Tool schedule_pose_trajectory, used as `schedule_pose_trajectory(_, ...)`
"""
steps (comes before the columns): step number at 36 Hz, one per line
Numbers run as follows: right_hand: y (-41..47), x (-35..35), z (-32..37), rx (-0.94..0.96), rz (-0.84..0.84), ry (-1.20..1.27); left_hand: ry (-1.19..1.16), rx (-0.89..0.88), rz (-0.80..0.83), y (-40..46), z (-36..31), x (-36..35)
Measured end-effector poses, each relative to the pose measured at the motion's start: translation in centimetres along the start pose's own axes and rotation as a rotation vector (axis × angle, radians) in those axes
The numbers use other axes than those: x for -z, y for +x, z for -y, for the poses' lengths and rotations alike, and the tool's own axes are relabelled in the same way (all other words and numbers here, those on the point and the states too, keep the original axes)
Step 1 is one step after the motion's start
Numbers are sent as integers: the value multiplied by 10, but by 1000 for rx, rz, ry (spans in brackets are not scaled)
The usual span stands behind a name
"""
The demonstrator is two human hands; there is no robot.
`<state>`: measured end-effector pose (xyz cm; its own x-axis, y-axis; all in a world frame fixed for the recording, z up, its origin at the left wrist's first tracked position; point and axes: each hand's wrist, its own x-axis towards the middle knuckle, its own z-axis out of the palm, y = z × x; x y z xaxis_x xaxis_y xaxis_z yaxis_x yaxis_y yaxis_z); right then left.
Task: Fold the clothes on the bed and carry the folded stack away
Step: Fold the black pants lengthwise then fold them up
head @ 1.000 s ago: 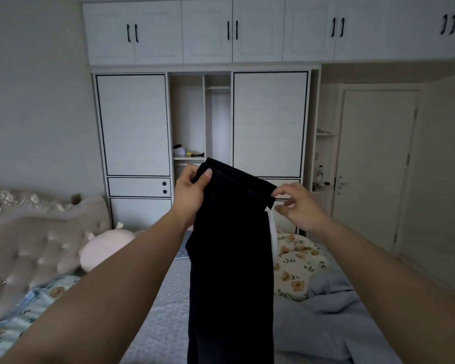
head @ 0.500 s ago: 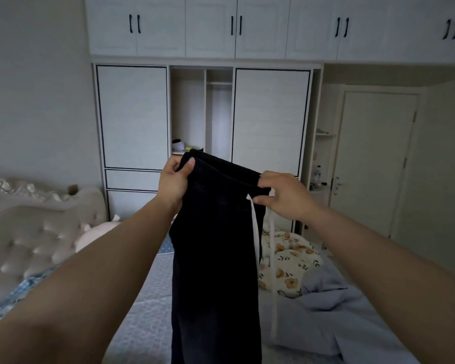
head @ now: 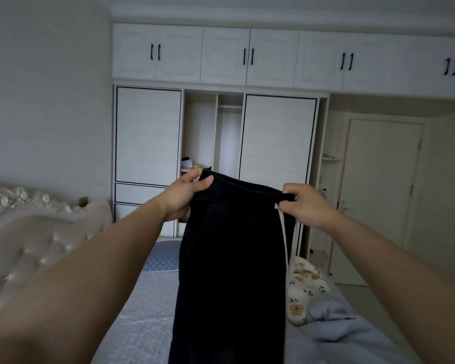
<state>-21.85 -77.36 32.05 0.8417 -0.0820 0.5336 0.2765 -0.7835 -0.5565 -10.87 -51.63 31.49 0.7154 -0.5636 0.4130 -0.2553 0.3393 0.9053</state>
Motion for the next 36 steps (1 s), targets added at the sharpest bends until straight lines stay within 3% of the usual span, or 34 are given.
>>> schedule_pose_trajectory(4,5,2,24,41,-119,12,90,-83,-109,-6,-21,-6)
schedule_pose_trajectory(8,21,31,69,98,-186,23,221,-245,-378,4,-58,-21)
schedule_pose_trajectory(11,46,64,122,159,-349,10,285,-374,-639,21,-100,-43)
schedule_pose_trajectory(13,61,82,154,176,-468,193,258,-458,-777,30,-132,-58)
schedule_pose_trajectory(15,64,93,172,99,-423,561,263,-537,-850,35,-160,-69)
schedule_pose_trajectory(17,55,97,176,2,-165,719,246,-609,-876,38,-178,-72)
schedule_pose_trajectory(20,41,85,173,-168,124,529,180,-660,-869,36,-189,-70)
schedule_pose_trajectory(24,38,76,166,-247,16,650,130,-654,-751,28,-188,-61)
schedule_pose_trajectory(28,34,86,177,-191,-58,699,283,-574,-529,12,-204,-43)
schedule_pose_trajectory(32,33,99,205,-82,-64,709,485,-661,-605,-1,-245,-42)
schedule_pose_trajectory(34,35,108,223,-50,-113,749,419,-790,-683,-7,-269,-51)
schedule_pose_trajectory(36,37,118,240,-54,-201,811,341,-848,-662,-17,-287,-64)
